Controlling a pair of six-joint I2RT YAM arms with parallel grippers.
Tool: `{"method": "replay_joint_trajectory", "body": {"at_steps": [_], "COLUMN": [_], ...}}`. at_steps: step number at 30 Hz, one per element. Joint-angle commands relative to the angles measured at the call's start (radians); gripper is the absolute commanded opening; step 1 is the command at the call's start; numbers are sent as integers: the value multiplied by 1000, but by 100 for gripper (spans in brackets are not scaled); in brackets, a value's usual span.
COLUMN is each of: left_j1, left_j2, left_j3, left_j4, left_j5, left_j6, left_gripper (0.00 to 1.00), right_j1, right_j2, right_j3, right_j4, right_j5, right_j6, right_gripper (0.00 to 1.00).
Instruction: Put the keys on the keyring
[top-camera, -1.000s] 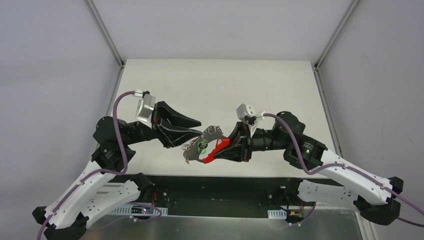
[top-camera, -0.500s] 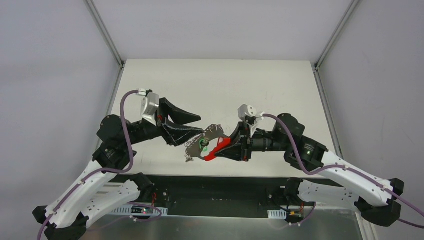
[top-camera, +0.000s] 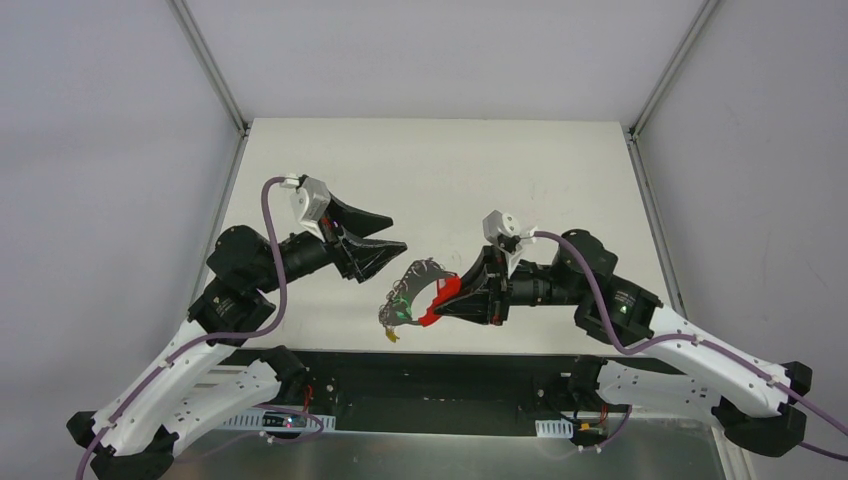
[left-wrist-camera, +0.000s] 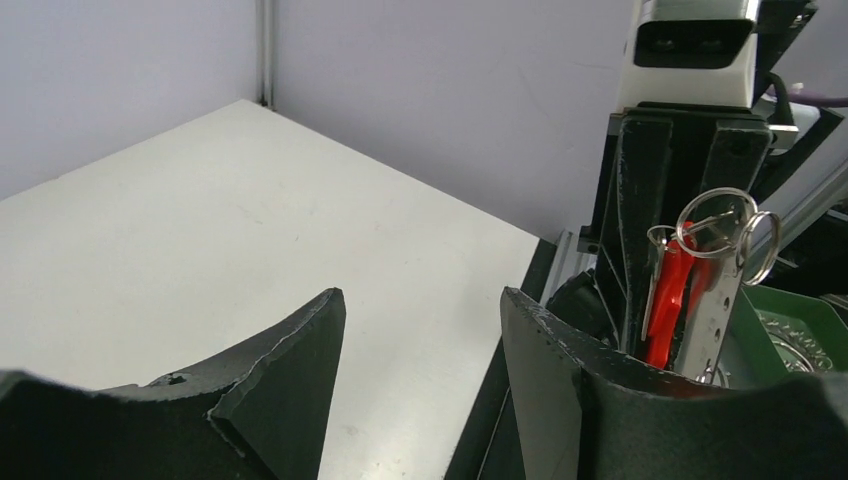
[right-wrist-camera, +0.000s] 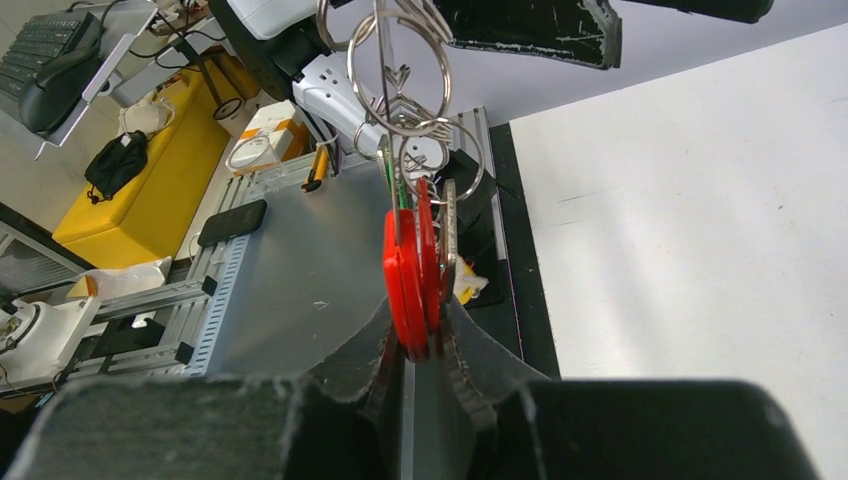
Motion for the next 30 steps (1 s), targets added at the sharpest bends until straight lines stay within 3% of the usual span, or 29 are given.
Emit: {"method": "replay_joint_trajectory", "body": {"at_steps": [1, 9, 18, 21, 30], "left_j1": [-5, -4, -5, -5, -5], "left_j2": [-17, -27, -17, -8, -23], "left_j3": [-5, 2, -10, -8, -4], "left_j4": [-12, -134, -225, -261, -350], "left_j5": [-75, -228, -347, -364, -402], "left_j6": [33, 64, 91, 97, 91], "left_gripper": [58, 64, 85, 99, 99], "right_j1": [-14, -75, -213, -244, -343], "right_j2": [-6, 58, 174, 204, 408], "right_j3": [-1, 19, -12, -35, -35], "right_j4": [64, -32, -126, -138, -183], "right_j5": [21, 150, 277, 302, 325], "right_j6": [8, 42, 174, 213, 328], "right_gripper": [0, 0, 0, 0, 0]}}
